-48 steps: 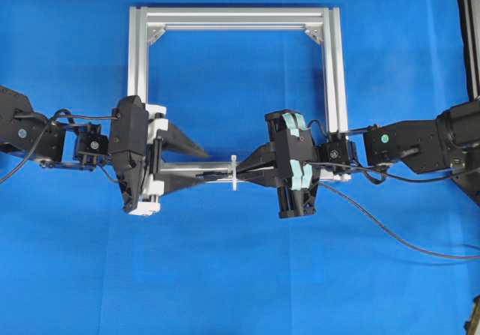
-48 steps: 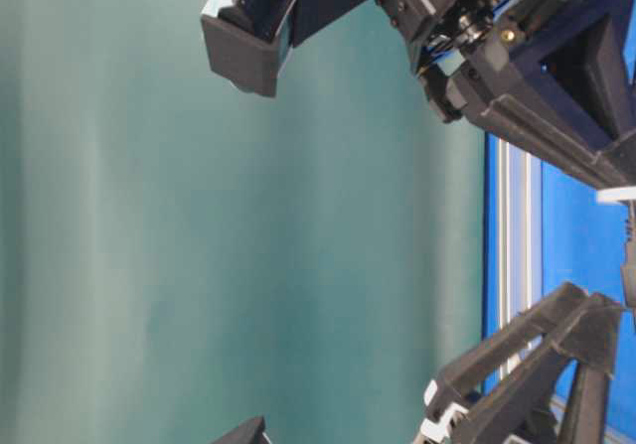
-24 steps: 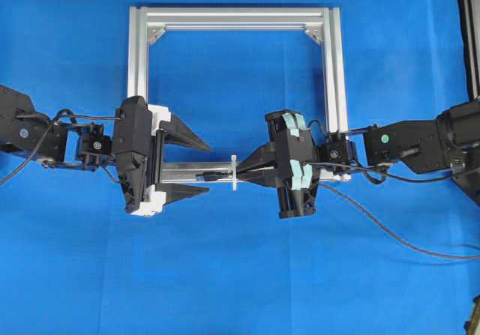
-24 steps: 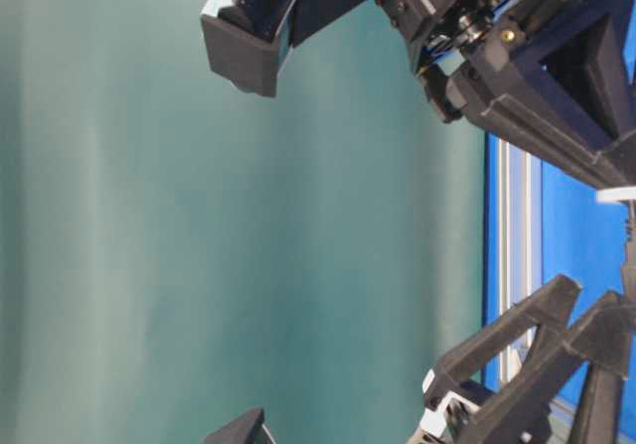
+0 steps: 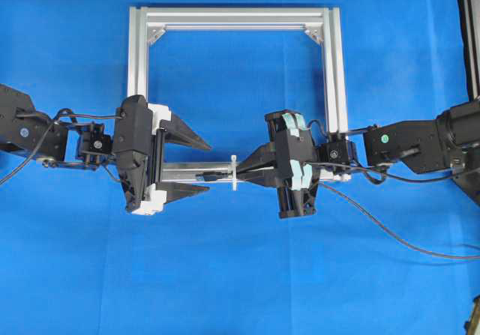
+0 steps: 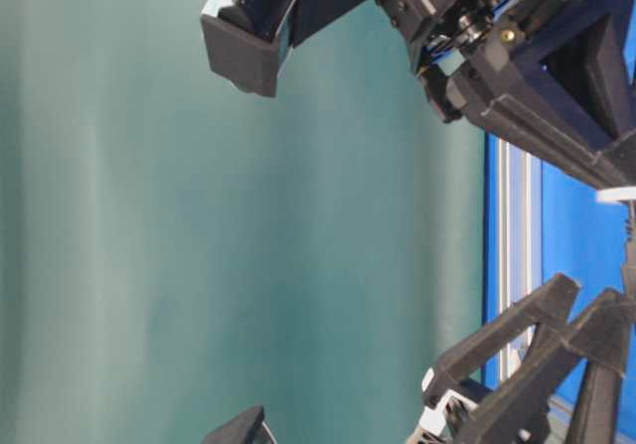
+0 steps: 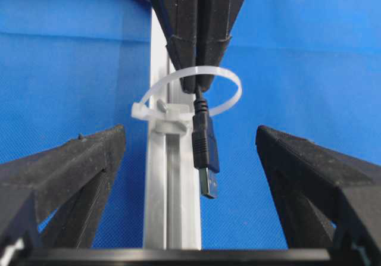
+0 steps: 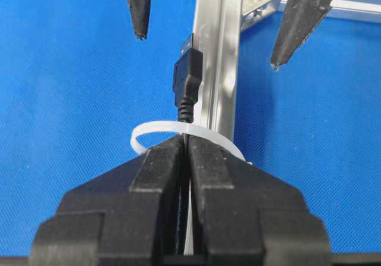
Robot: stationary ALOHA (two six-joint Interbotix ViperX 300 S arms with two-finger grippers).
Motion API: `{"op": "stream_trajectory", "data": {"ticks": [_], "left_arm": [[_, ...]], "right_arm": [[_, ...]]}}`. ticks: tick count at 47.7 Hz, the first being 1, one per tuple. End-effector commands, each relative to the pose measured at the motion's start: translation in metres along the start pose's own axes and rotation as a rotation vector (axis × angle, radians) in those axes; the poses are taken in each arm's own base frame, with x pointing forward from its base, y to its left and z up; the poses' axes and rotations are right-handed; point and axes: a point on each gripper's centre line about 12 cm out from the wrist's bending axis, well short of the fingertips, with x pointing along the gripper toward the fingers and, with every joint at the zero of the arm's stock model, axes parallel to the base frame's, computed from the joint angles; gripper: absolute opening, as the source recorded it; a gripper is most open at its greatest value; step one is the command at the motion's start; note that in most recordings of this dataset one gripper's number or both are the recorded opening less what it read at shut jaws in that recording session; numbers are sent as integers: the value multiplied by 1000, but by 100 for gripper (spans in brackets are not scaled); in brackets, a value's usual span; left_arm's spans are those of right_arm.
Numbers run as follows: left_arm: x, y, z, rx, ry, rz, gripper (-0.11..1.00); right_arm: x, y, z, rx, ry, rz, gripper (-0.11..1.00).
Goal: Insert the wire through the string loop located in the center.
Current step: 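Move the open left gripper toward the plug emerging from the loop, then close the left gripper on the USB plug beyond the loop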
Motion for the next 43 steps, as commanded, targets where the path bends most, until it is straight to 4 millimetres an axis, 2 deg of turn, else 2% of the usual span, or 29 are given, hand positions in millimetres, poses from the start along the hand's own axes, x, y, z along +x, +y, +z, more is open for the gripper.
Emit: {"op": "stream_trajectory", "data": {"ticks": [1, 14, 43], "left_arm": [[5, 0, 6, 2, -12, -1, 93], [18, 2, -1, 0, 51, 8, 93], [18, 3, -1, -3, 54, 11, 93]], "right_arm": [[-1, 2, 10, -2, -32, 5, -2], [-1, 2, 10, -2, -32, 5, -2], [-1, 2, 10, -2, -30, 5, -2]]}}
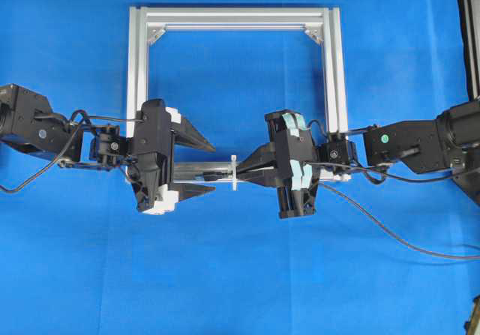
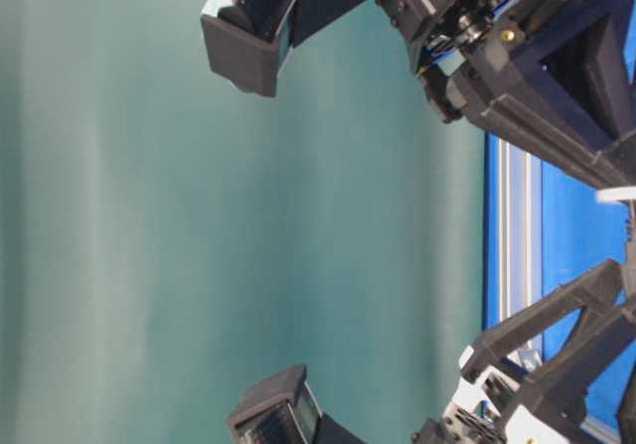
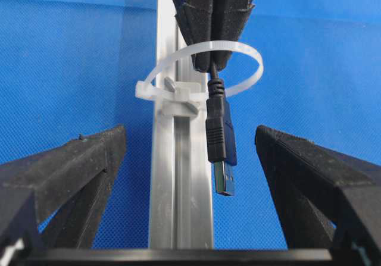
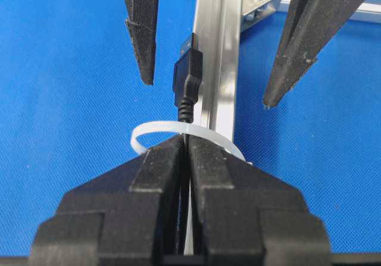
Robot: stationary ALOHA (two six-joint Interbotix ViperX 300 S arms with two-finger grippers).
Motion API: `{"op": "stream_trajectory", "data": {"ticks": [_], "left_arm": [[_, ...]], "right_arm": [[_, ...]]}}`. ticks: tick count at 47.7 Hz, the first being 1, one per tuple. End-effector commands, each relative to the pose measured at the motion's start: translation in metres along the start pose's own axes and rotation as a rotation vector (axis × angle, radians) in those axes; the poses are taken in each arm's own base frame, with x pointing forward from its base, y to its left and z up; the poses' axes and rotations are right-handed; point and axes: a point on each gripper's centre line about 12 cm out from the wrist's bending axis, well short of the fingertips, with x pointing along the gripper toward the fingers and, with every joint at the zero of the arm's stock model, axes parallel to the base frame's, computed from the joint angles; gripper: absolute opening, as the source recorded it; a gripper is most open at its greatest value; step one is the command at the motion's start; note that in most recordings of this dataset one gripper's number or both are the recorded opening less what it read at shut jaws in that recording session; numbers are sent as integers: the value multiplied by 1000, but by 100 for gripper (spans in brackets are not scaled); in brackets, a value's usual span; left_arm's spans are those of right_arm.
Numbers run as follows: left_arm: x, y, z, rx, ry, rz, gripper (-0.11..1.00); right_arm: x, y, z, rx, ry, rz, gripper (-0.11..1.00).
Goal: Insert the wire through the string loop located in the center.
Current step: 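Close the left gripper on the USB plug beyond the loop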
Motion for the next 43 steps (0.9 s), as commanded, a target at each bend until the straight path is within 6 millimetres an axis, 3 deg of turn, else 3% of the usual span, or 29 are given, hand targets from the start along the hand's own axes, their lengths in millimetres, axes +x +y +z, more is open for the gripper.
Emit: {"op": "stream_trajectory", "data": {"ticks": [1, 31, 43], "left_arm": [[0, 0, 11, 2, -34, -3, 93], [0, -1, 10, 1, -24, -4, 92], [1, 0, 7, 1, 9, -1, 87]], "right_arm": [[-1, 1, 10, 0, -30, 4, -2], [-1, 2, 9, -1, -29, 5, -2], [-1, 2, 10, -1, -30, 5, -2]]}}
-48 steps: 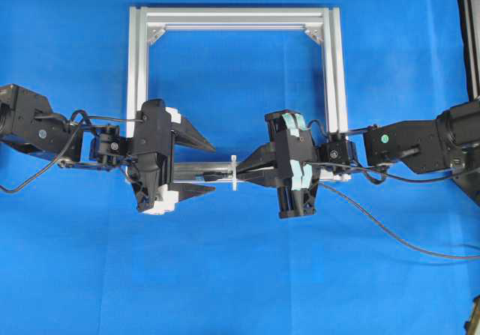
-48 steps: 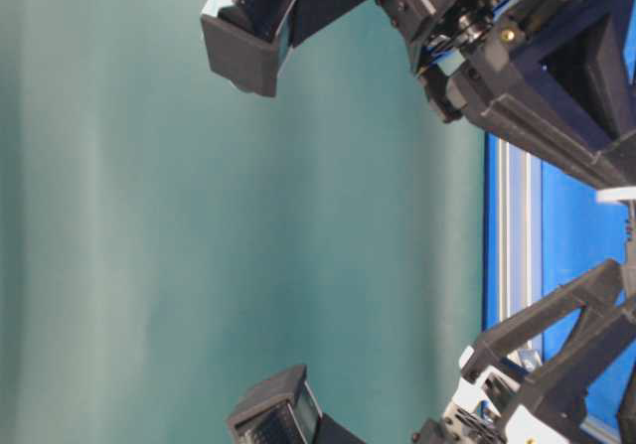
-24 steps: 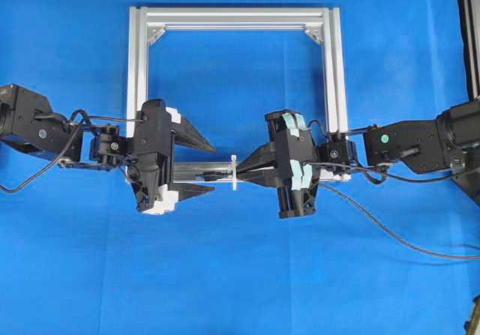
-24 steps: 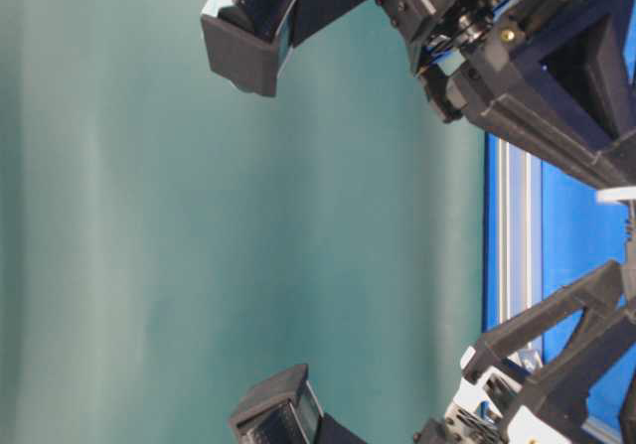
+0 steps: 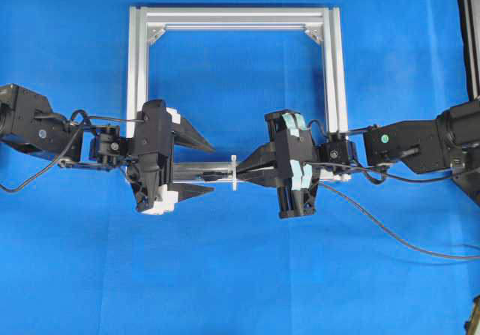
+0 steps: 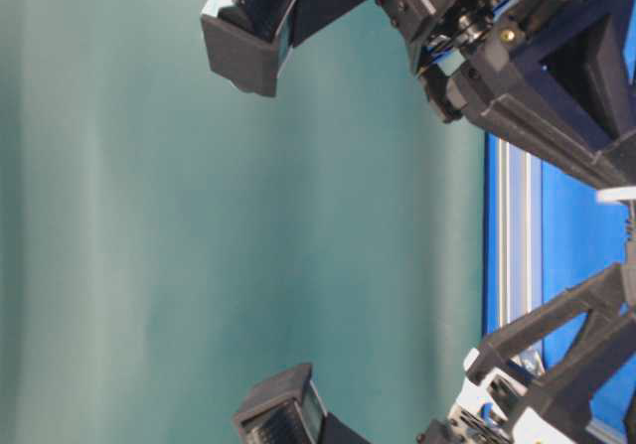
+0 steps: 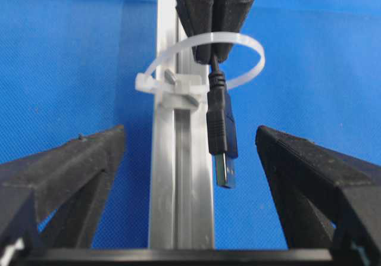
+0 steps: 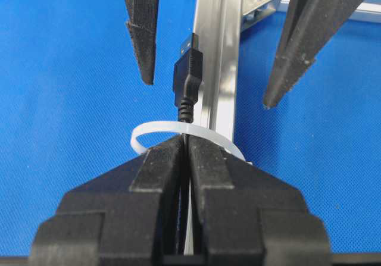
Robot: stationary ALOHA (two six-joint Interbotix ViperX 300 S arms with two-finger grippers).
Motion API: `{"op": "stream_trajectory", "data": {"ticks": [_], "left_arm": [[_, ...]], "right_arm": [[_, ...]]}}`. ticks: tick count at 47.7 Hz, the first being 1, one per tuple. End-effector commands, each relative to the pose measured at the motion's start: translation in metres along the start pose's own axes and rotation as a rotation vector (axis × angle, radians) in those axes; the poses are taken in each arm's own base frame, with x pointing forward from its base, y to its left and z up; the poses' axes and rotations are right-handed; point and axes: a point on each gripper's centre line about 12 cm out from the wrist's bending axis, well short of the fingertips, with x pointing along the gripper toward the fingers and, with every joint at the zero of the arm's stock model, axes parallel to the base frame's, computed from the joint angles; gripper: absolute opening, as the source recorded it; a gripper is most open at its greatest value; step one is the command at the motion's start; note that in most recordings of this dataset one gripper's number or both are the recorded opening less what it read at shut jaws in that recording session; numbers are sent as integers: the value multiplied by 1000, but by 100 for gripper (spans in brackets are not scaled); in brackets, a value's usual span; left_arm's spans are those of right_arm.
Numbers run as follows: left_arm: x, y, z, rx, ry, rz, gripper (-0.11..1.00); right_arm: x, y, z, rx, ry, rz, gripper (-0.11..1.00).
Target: Insert the wire through the string loop located in the center.
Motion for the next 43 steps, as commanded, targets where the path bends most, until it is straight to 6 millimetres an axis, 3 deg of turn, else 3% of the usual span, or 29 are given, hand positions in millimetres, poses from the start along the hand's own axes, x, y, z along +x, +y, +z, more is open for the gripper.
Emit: {"op": "stream_trajectory", "data": {"ticks": [1, 4, 12, 15, 38, 43], "left_arm": [[1, -2, 10, 3, -15, -4, 84], [2, -2, 11, 5, -15, -4, 71], [1, 1, 9, 6, -6, 2, 21], [0, 2, 8, 3, -4, 5, 8], [0, 2, 9, 3, -5, 5, 7], [0, 2, 9, 1, -5, 5, 7]], "right_arm": [[-1, 2, 10, -2, -30, 5, -2], [-1, 1, 9, -2, -29, 3, -2], [-1, 1, 9, -5, -27, 4, -2], [-1, 2, 9, -7, -27, 6, -2], [-1, 4, 9, -10, -27, 11, -2], [-1, 4, 9, -7, -27, 10, 7]]}}
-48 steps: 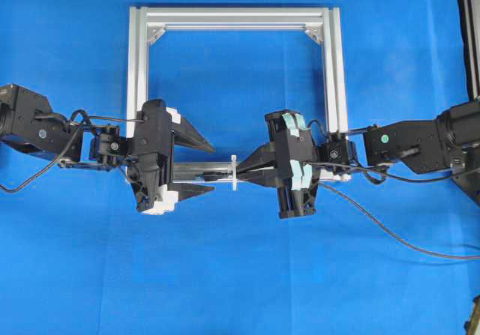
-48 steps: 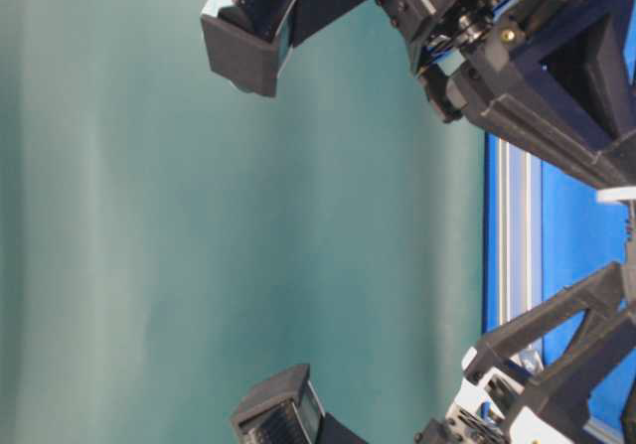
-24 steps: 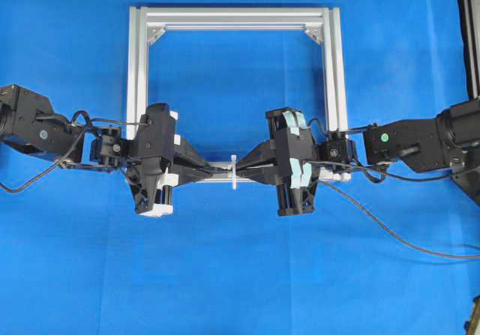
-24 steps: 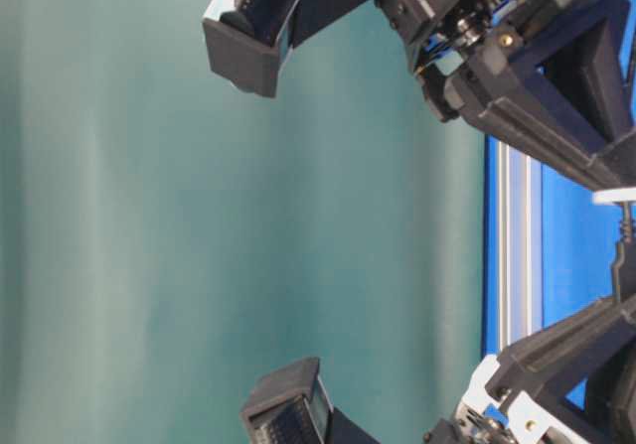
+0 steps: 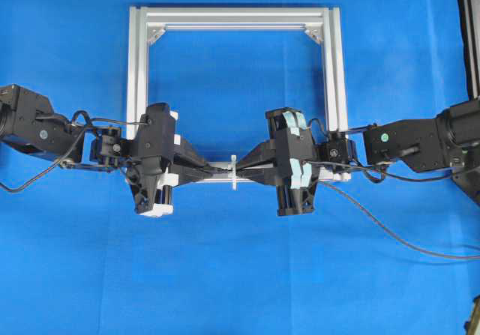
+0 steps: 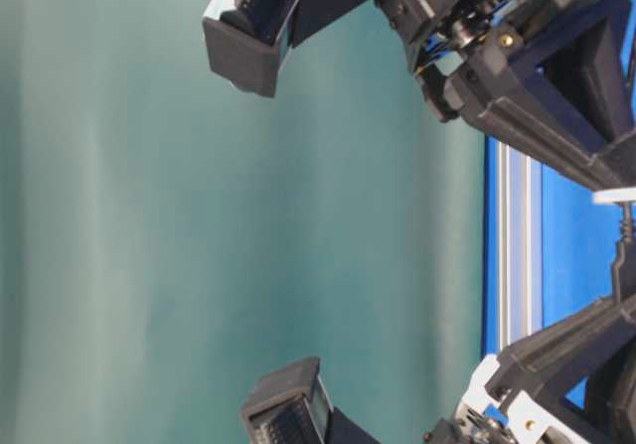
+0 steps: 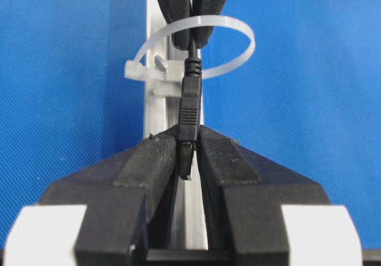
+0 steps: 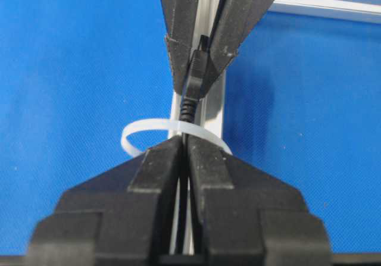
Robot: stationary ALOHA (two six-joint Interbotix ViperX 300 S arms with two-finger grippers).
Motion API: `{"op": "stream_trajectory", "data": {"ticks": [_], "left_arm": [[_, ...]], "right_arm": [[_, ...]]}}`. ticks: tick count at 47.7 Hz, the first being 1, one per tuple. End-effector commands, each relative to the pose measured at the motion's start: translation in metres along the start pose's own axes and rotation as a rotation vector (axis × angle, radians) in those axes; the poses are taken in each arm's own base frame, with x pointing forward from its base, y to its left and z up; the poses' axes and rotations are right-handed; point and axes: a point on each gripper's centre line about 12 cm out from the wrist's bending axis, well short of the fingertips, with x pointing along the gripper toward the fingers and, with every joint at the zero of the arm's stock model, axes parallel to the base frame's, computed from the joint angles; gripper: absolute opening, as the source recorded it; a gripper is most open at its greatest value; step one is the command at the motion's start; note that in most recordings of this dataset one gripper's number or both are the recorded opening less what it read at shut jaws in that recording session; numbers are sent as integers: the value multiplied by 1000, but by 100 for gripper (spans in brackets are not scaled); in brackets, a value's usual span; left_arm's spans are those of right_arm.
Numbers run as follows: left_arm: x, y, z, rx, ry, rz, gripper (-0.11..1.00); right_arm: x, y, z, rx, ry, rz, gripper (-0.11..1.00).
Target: Insert the wire through the string loop located in the center.
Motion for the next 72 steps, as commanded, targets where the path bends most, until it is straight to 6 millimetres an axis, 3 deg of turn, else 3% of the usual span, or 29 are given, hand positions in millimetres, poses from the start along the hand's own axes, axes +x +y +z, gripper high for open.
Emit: {"op": "stream_trajectory", "data": {"ticks": [1, 5, 13, 17, 31, 57, 72], "left_arm": [[-1, 4, 10, -10, -30, 8, 7], [-1, 3, 10, -9, -30, 7, 7], [-2, 3, 8, -9, -27, 7, 7], [-2, 3, 9, -9, -28, 7, 7], [-11, 5, -1, -12, -7, 11, 7], [-94, 14, -57, -42, 76, 22, 7], [-121, 16, -69, -36, 67, 21, 7]], "right_arm": [[-1, 5, 8, -1, -26, 11, 10], [-1, 4, 8, 4, -27, 9, 29], [-1, 4, 8, 7, -25, 8, 78], [-2, 4, 8, 7, -25, 8, 95], [-2, 4, 8, 7, -27, 8, 94], [-4, 4, 6, 6, -22, 8, 94], [-4, 3, 6, 6, -22, 6, 94]]}}
